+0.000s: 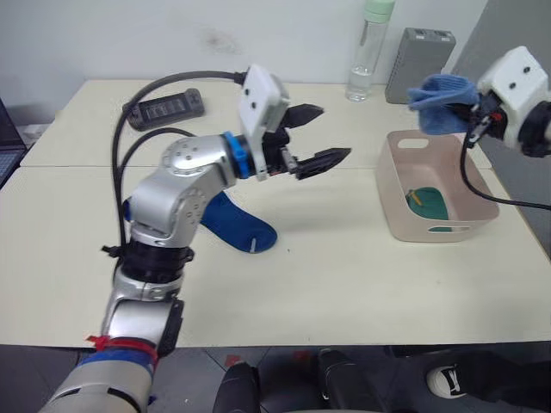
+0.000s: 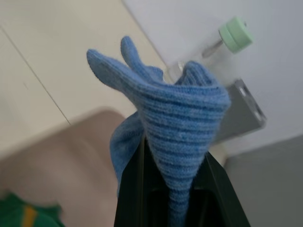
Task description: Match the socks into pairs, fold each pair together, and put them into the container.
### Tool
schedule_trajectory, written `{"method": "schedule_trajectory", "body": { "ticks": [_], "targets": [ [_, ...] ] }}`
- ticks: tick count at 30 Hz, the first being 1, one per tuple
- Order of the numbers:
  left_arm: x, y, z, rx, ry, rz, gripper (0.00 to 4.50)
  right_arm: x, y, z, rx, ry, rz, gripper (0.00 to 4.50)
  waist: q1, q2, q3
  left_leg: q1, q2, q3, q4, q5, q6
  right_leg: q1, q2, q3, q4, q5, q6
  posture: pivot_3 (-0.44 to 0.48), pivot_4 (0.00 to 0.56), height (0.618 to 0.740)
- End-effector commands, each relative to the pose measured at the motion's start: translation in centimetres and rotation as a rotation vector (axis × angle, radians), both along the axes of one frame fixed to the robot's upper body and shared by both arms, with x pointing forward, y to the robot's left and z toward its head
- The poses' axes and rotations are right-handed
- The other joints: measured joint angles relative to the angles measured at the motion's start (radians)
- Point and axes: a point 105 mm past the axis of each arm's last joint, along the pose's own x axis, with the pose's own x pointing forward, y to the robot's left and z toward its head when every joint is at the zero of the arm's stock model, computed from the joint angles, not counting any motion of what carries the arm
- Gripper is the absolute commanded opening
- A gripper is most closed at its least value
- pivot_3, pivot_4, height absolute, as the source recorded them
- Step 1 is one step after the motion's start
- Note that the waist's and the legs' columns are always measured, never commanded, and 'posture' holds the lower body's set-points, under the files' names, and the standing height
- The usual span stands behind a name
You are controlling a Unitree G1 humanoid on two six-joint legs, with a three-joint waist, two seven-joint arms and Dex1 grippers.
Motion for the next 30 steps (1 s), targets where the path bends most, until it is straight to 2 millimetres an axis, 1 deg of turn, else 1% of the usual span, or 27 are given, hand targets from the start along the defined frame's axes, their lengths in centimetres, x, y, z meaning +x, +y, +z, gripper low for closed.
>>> {"method": "schedule_trajectory", "body": {
  "ticks": [1,3,5,7,9,12,14,18,20,22,23,25,27,29,30],
  "targets": [
    [-0.8,-1.8,0.5,-0.011,-0.044,-0.042,4.49,0.6,-0.4,0.1,-0.173,-0.073,0.013,0.0,-0.002,0.0,0.0,0.0,0.0,0.0,0.0,0.0,0.0,0.0,0.0,0.0,0.0,0.0,0.0,0.0,0.15,0.74],
    [-1.1,-2.6,0.3,-0.013,-0.034,-0.058,4.49,0.9,-0.9,-1.0,-0.276,-0.062,0.019,0.0,-0.002,0.001,0.001,0.0,0.0,0.0,0.0,0.0,0.0,0.0,0.0,0.001,0.001,0.0,0.0,0.0,0.15,0.74],
    [-1.4,-3.1,0.2,-0.015,-0.031,-0.071,4.49,1.1,-1.2,-1.7,-0.333,-0.048,0.026,0.0,-0.002,0.002,0.001,0.001,0.0,0.0,0.001,0.0,0.0,0.0,0.0,0.001,0.003,0.0,0.0,0.0,0.15,0.74],
    [-1.5,-3.4,0.1,-0.022,-0.029,-0.069,4.49,1.1,-1.2,-2.9,-0.412,-0.006,0.046,0.0,-0.001,0.002,0.001,0.001,0.0,0.0,0.001,0.0,0.0,0.0,0.0,0.001,0.004,0.0,0.0,0.0,0.15,0.74],
    [-1.6,-3.6,-0.3,-0.013,-0.023,-0.064,4.49,0.9,-1.4,-4.3,-0.481,0.039,0.07,0.0,-0.001,0.002,0.001,0.001,0.0,0.0,0.002,0.0,0.0,0.0,0.0,0.001,0.004,0.0,0.0,0.0,0.15,0.74],
    [-2.2,-3.6,-1.3,0.009,-0.002,-0.074,4.49,0.3,-1.4,-6.2,-0.494,0.14,0.113,0.0,-0.001,0.002,0.001,0.001,-0.001,0.0,0.002,0.0,-0.001,0.0,0.0,0.001,0.004,0.0,0.0,0.0,0.15,0.74],
    [-2.3,-3.5,-1.6,0.011,0.003,-0.072,4.49,0.0,-1.6,-7.2,-0.518,0.186,0.123,0.0,0.002,0.002,0.001,0.001,0.0,0.0,0.002,0.001,-0.002,0.001,0.0,0.0,0.004,0.001,0.0,0.0,0.15,0.74],
    [-2.6,-3.2,-2.0,0.028,0.011,-0.071,4.49,-0.1,-1.7,-8.8,-0.521,0.243,0.136,0.0,0.004,0.002,0.001,0.002,-0.002,0.0,0.003,0.001,-0.002,0.001,-0.001,0.0,0.006,0.001,0.0,0.0,0.15,0.74],
    [-2.8,-3.1,-2.4,0.053,0.013,-0.079,4.49,-0.2,-1.7,-9.2,-0.527,0.261,0.144,0.0,0.004,0.002,0.001,0.002,-0.002,0.0,0.003,0.001,-0.002,0.001,-0.002,0.001,0.007,0.001,0.001,0.0,0.15,0.74],
    [-2.8,-2.8,-2.6,0.069,0.014,-0.076,4.5,-0.3,-1.6,-9.3,-0.519,0.286,0.154,0.68,0.003,0.002,0.001,0.003,-0.002,0.0,0.003,0.001,-0.002,0.001,-0.002,0.001,0.008,0.001,0.001,0.0,0.15,0.74],
    [-2.8,-2.7,-2.7,0.073,0.014,-0.073,4.5,-0.4,-1.6,-9.4,-0.518,0.3,0.159,0.88,0.003,0.002,0.001,0.003,-0.002,0.0,0.003,0.001,-0.002,0.001,-0.002,0.001,0.008,0.001,0.001,0.0,0.15,0.74],
    [-2.8,-2.4,-2.8,0.078,0.015,-0.07,4.5,-0.7,-1.7,-9.0,-0.524,0.33,0.171,1.64,0.003,0.002,0.001,0.003,-0.002,0.0,0.003,0.001,-0.002,0.001,-0.002,0.0,0.009,0.001,0.001,0.0,0.15,0.74],
    [-2.6,-2.1,-2.8,0.081,0.015,-0.066,4.5,-0.8,-1.6,-7.9,-0.512,0.339,0.181,2.34,0.003,0.002,0.001,0.003,-0.002,0.0,0.004,0.001,-0.002,0.001,-0.002,0.0,0.009,0.001,0.001,0.0,0.15,0.74],
    [-2.4,-1.9,-2.8,0.085,0.012,-0.06,4.5,-0.7,-1.3,-6.4,-0.481,0.335,0.181,3.02,0.001,0.003,0.002,0.003,-0.002,0.0,0.004,0.001,-0.002,0.001,-0.002,0.001,0.01,0.001,0.001,0.0,0.15,0.74],
    [-2.3,-1.9,-2.8,0.086,0.011,-0.056,4.5,-1.0,-1.3,-5.7,-0.475,0.365,0.191,3.39,0.0,0.004,0.002,0.003,-0.002,0.0,0.004,0.001,-0.002,0.001,-0.002,0.001,0.01,0.001,0.001,0.0,0.15,0.74]
  ]
}}
